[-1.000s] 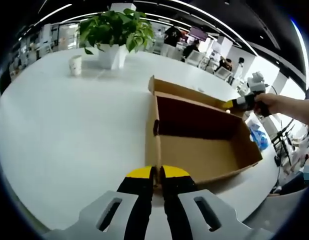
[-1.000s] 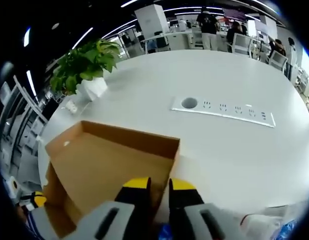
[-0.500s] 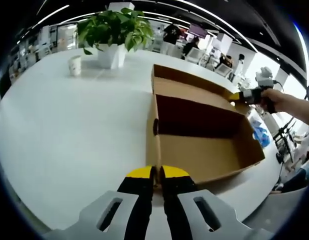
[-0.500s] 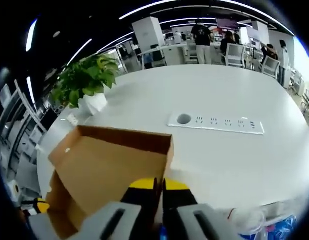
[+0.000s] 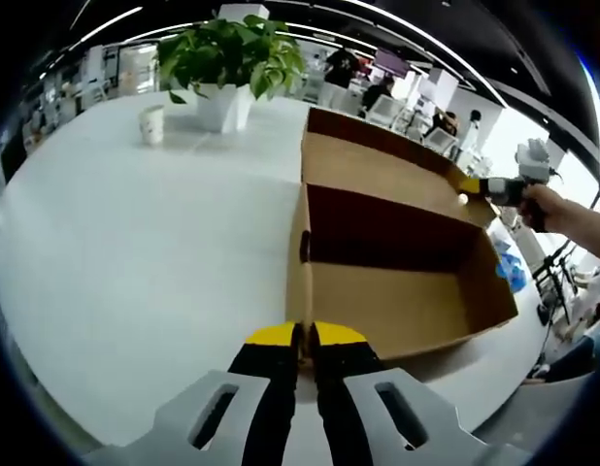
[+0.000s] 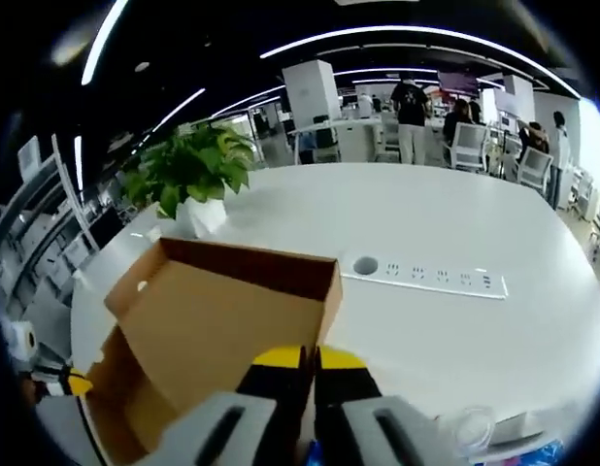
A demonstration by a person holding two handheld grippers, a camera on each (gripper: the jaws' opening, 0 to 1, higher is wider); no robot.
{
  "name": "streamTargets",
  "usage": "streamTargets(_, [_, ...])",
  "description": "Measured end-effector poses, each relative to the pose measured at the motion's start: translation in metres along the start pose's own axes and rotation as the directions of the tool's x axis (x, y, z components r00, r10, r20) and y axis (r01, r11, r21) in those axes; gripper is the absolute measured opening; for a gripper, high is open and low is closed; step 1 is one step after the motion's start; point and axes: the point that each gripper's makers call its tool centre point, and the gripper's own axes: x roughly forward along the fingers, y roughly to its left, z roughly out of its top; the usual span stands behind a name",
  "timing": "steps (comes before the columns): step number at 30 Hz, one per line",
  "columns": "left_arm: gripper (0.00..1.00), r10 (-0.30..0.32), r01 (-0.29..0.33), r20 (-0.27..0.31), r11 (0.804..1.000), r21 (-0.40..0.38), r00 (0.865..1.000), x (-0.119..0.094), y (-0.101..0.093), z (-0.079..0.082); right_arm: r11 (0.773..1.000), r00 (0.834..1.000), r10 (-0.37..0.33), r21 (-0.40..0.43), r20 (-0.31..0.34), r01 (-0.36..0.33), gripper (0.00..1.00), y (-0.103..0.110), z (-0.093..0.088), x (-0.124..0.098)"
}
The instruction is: Operate the shoe box by opening the lid, removing the specified soft item, and placing it in the target area until the item is outside and the box remains undamaged.
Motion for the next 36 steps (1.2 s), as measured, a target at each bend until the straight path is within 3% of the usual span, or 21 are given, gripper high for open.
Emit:
streamTargets(14, [0.02,0.006,-0.005,0.013,0.999,-0.049,1.000,0.000,-0.001,0.000,0.996,0.996,0.081,-0.034,0.042,-0.079,0.00,0.011,-0.003,-0.026])
streamTargets(18, [0.02,0.010,-0.009,0.024,0.997,-0.074,1.000,-0.001,-0.001,0.000,0.995,0.992,0.098,-0.032,0.083,-0.096,0.00,0.015,0.002,-0.033])
streamTargets(36, [0.02,0.022,-0.020,0.026,0.995,-0.093,0.999,0.000,-0.002,0.001,0.987,0.980,0.133,-0.106,0.150,-0.118,0.00,0.015,0.019,-0.032])
